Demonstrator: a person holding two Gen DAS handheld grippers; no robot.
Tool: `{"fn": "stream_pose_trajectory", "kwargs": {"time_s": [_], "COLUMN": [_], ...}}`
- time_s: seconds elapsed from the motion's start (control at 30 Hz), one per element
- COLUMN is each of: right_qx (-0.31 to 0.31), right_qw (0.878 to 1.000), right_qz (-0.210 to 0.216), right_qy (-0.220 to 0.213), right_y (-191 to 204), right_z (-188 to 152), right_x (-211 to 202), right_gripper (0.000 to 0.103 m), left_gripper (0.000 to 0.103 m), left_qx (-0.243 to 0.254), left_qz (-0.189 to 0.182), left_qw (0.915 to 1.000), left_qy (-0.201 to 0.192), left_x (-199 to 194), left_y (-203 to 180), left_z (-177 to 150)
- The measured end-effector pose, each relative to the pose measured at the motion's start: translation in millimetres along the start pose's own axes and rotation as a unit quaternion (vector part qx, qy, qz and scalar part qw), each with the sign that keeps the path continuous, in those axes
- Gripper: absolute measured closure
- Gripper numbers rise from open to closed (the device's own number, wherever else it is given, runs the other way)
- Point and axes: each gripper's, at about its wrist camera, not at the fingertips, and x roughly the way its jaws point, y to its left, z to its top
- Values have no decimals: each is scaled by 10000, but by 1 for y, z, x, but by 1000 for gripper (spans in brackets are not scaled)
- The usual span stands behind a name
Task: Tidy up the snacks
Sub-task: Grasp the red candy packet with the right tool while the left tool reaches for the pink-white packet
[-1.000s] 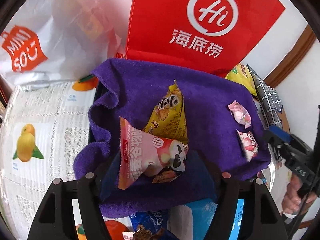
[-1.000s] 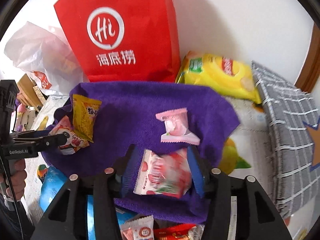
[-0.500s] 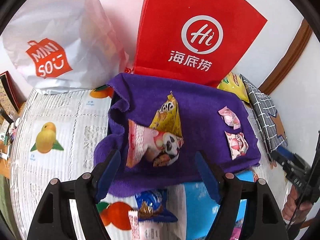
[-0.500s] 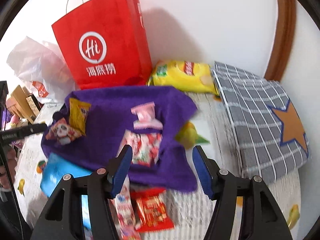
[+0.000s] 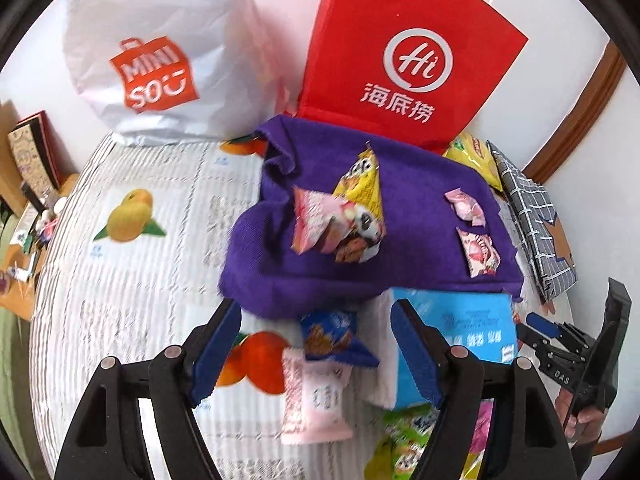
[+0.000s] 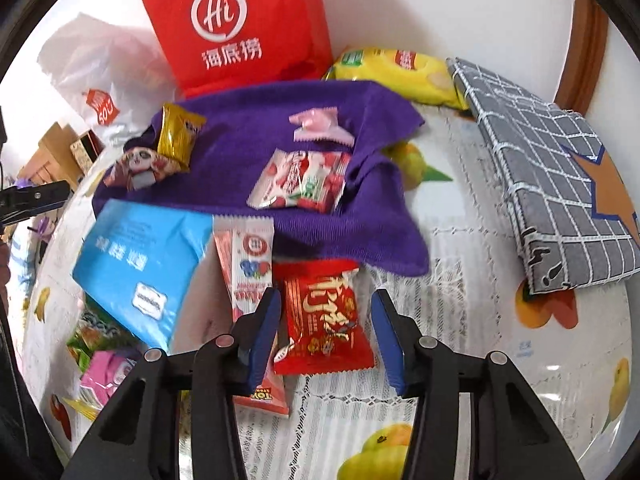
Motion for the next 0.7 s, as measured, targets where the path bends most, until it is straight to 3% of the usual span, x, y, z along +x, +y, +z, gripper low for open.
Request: {"fn": "stream_pose_trajectory", "kwargs": {"time_s": [0.3,0.7], "right_qx": [-242,-341], "right_qw": [9994,9985], "right_qz": [-87,-215], "right_qy": [241,364], "right_y": [2,0], "right_z": [-1,0], "right_x": [13,31], "right_gripper": [55,58], "left_gripper": [27,27], "left_qx": [-188,-199], "left_qz": [169,244], "left_qw": [9996,9994], "left_qy": [80,133], "left_x": [-6,-4], "left_y": [24,29], "left_z": [-20,-22]}}
